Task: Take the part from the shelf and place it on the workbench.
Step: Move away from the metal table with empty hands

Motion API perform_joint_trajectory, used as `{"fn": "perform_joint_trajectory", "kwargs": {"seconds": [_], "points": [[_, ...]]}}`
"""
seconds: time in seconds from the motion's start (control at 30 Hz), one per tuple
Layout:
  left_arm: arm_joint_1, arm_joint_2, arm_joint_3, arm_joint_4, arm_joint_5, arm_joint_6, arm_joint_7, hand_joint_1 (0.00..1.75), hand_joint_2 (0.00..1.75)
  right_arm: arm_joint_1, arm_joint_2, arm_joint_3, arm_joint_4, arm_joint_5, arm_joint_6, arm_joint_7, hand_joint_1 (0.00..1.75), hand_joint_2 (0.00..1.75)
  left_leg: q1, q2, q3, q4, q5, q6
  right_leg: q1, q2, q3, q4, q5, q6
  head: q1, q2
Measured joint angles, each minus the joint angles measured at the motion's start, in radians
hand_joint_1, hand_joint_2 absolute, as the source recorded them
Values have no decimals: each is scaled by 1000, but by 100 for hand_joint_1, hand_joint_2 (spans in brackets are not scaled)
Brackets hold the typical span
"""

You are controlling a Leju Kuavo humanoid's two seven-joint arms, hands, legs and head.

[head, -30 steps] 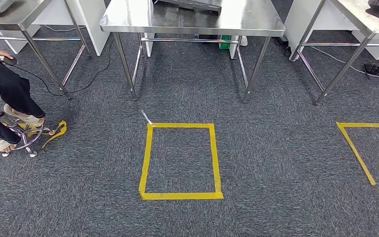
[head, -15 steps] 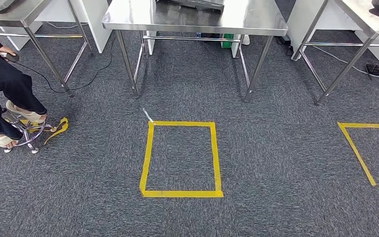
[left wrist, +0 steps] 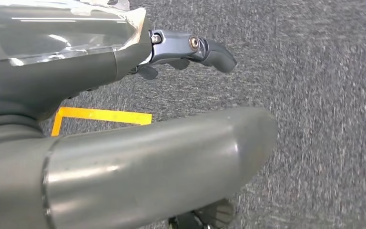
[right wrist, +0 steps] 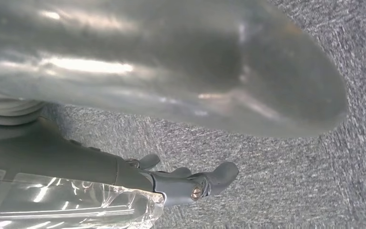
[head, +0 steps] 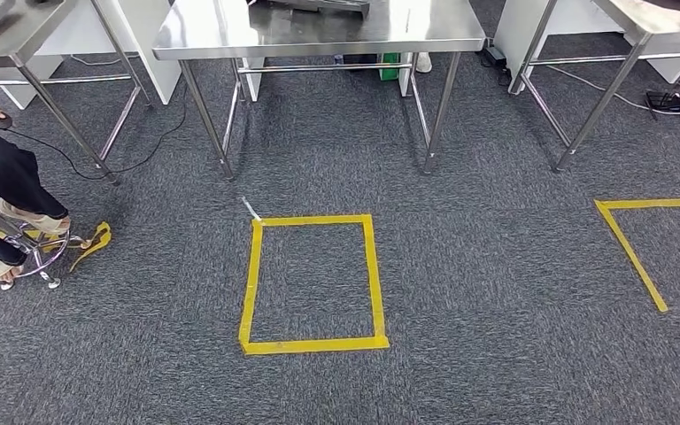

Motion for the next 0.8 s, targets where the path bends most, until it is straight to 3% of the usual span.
{"fn": "perform_joint_trajectory", "kwargs": {"seconds": [0.07, 0.1, 0.17, 0.23, 0.3, 0.4, 0.47, 0.53, 0.57, 0.6, 0.63, 0.7, 0.77, 0.8], "points": [[1, 0, 2, 0, -1, 0, 0, 0, 0, 1, 0, -3, 0, 1, 0, 0, 0, 0, -1, -5, -52, 115, -43, 3, 8, 7, -6, 1, 3, -7, -1, 0], [2, 0, 3, 0, -1, 0, 1, 0, 0, 1, 1, -4, -1, 1, 0, 0, 0, 0, -1, -6, -53, 120, -34, 7, 11, 13, -8, 1, 4, -8, -1, 0], [2, 0, 4, 0, -3, 0, 1, 0, 0, 1, 1, -4, -1, 3, 0, 0, 0, 0, -2, -18, 4, 15, 31, 19, 15, 26, -7, 2, 5, -8, -1, 0], [1, 1, 4, 0, -5, 0, 2, 0, 0, -1, 2, -4, -2, 6, 0, 0, 0, 0, -4, -46, 72, -114, 76, 29, 19, 38, -9, 5, 7, -4, 0, 0], [1, 1, 5, 0, -6, 0, 3, 0, 0, -2, 4, -4, -3, 8, 1, 0, 0, 0, -9, -59, 91, -157, 81, 31, 20, 48, -15, 6, 13, 6, 0, 0], [1, -1, 6, -1, -6, 0, 5, 0, 0, -1, 4, -5, -4, 9, 1, 0, 0, 0, -14, -37, 90, -169, 94, 43, 17, 47, -31, 15, 12, 21, 0, 0], [0, -2, 7, -4, -6, 1, 5, 0, 0, -3, 4, -5, -5, 10, 1, -1, 0, 0, -12, -19, 89, -178, 103, 54, 18, 21, -71, 91, -28, 19, 4, 0], [1, -3, 8, -6, -7, 1, 6, 0, 0, -5, 3, -6, -6, 10, 1, 0, 0, 0, -16, 0, 84, -178, 105, 58, 18, 7, -133, 227, -87, 17, 7, 0], [2, -4, 9, -6, -7, 1, 6, 0, 0, -4, 3, -8, -6, 10, 1, 0, 0, 0, -17, 10, 82, -178, 106, 59, 18, 5, -154, 278, -104, 20, 7, 0], [2, -4, 9, -6, -7, 1, 6, 0, 0, -3, 3, -9, -7, 10, 1, 0, 0, 0, -18, 19, 81, -177, 106, 59, 18, 3, -156, 293, -106, 26, 8, 0], [2, -5, 10, -6, -8, 1, 7, 0, 0, -1, 3, -10, -7, 10, 1, 0, 0, 0, -18, 27, 82, -177, 106, 59, 17, -1, -135, 263, -91, 34, 8, 0], [1, -6, 11, -7, -9, 1, 7, 0, 0, -1, 2, -12, -9, 9, 1, 0, 0, 0, -19, 40, 85, -177, 105, 57, 17, -27, -51, 112, -41, 46, 9, 0], [0, -7, 12, -8, -11, 1, 7, 0, 0, -4, 1, -15, -11, 7, 3, 0, 0, 0, -25, 50, 87, -176, 103, 50, 23, -49, 6, 3, -10, 37, 8, 0], [-1, -7, 13, -9, -13, 0, 7, 0, 0, -5, 1, -17, -12, 5, 4, 0, 0, 0, -28, 54, 88, -176, 103, 45, 26, -51, 11, -12, -7, 28, 7, 0]]}}
